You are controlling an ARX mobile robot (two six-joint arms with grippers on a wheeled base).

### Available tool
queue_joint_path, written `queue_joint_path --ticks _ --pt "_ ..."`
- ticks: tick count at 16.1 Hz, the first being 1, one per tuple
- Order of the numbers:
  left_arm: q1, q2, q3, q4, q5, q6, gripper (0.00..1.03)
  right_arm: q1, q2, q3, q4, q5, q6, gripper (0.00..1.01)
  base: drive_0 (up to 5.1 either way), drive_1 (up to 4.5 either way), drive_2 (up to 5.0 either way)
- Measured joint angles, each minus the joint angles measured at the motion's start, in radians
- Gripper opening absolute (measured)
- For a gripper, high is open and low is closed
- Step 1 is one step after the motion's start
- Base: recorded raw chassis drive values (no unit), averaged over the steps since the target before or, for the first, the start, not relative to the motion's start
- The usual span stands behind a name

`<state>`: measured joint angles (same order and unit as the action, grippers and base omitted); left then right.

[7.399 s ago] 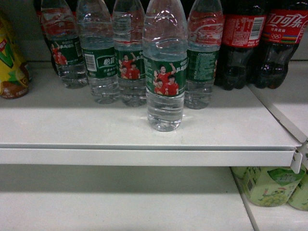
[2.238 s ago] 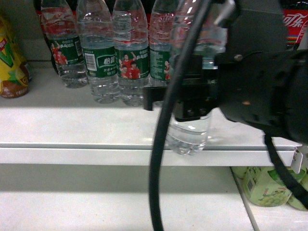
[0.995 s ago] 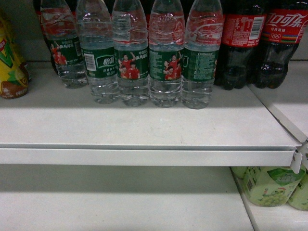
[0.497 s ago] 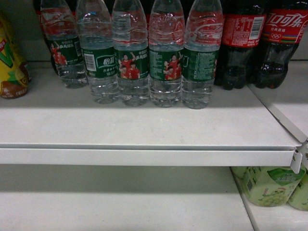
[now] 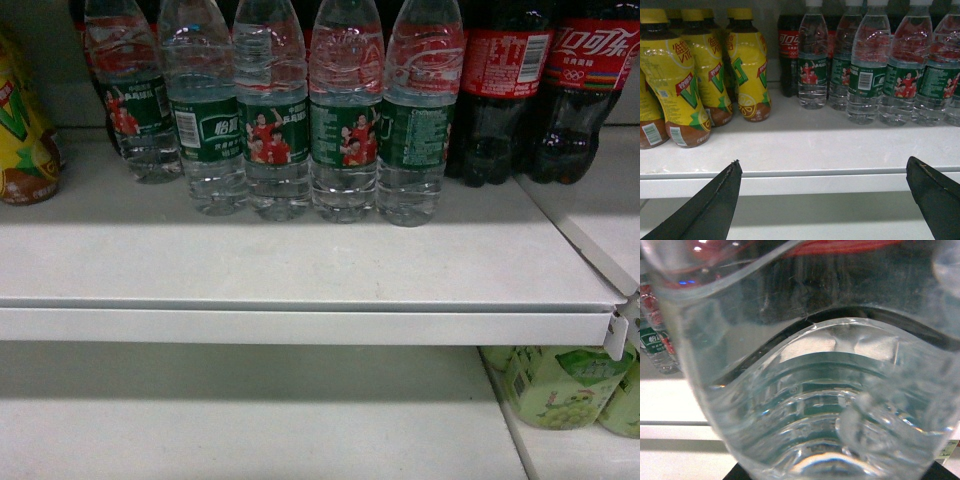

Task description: Move water from second to third shelf

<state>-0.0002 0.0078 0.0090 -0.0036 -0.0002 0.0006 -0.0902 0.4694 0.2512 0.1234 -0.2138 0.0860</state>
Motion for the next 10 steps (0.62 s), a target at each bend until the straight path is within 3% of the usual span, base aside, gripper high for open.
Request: queue_joint_path --ticks 10 --pt "0.0 0.0 0.0 0.0 0.0 0.0 0.98 -0.003 0.0 0.0 0.004 0.0 0.018 0.39 0.0 0.0 0.0"
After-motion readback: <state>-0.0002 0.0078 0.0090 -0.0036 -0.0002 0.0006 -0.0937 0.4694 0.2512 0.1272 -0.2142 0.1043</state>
